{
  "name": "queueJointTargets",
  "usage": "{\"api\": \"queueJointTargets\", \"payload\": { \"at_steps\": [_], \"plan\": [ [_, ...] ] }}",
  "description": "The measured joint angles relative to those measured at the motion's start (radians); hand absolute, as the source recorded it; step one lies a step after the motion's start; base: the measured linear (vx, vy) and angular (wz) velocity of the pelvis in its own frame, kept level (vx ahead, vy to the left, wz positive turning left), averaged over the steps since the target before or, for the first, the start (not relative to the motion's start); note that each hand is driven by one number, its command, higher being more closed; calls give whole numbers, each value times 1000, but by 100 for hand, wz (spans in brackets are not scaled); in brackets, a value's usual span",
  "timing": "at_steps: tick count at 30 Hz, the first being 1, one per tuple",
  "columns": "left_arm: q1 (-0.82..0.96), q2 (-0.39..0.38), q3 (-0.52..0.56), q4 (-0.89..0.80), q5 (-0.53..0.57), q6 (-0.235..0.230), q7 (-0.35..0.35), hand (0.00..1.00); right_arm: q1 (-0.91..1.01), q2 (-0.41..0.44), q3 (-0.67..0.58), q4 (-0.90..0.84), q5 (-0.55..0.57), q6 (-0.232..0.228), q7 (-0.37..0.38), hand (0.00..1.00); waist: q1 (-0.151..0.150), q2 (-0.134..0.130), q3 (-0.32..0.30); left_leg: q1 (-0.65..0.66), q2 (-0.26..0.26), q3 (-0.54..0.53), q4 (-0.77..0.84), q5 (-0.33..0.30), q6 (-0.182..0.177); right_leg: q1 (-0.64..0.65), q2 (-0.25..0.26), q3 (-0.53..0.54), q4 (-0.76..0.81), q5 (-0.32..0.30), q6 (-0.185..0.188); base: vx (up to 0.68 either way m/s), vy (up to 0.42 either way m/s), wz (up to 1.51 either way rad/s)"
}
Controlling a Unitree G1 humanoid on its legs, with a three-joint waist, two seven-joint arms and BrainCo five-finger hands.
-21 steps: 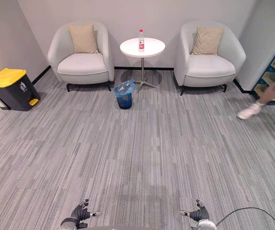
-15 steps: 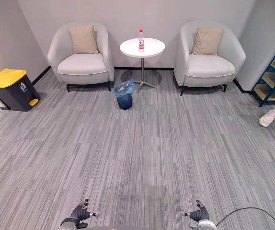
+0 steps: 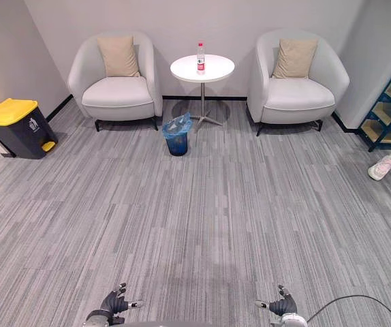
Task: Gather rubbish on tea table into small bin, then transfer packed bag to large trash can.
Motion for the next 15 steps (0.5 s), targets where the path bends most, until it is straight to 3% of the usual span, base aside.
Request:
{"api": "queueJointTargets", "payload": {
  "at_steps": [15],
  "plan": [
    [0, 0, -1, -1, 1, 0, 3, 0, -1, 35, 5, 1, -2, 0, -20, 0, 2, -9, 1, -14, 3, 24, -1, -3, 0, -7, 4, 24, -31, 13, 0, -10, -14, -2]
  ]
}}
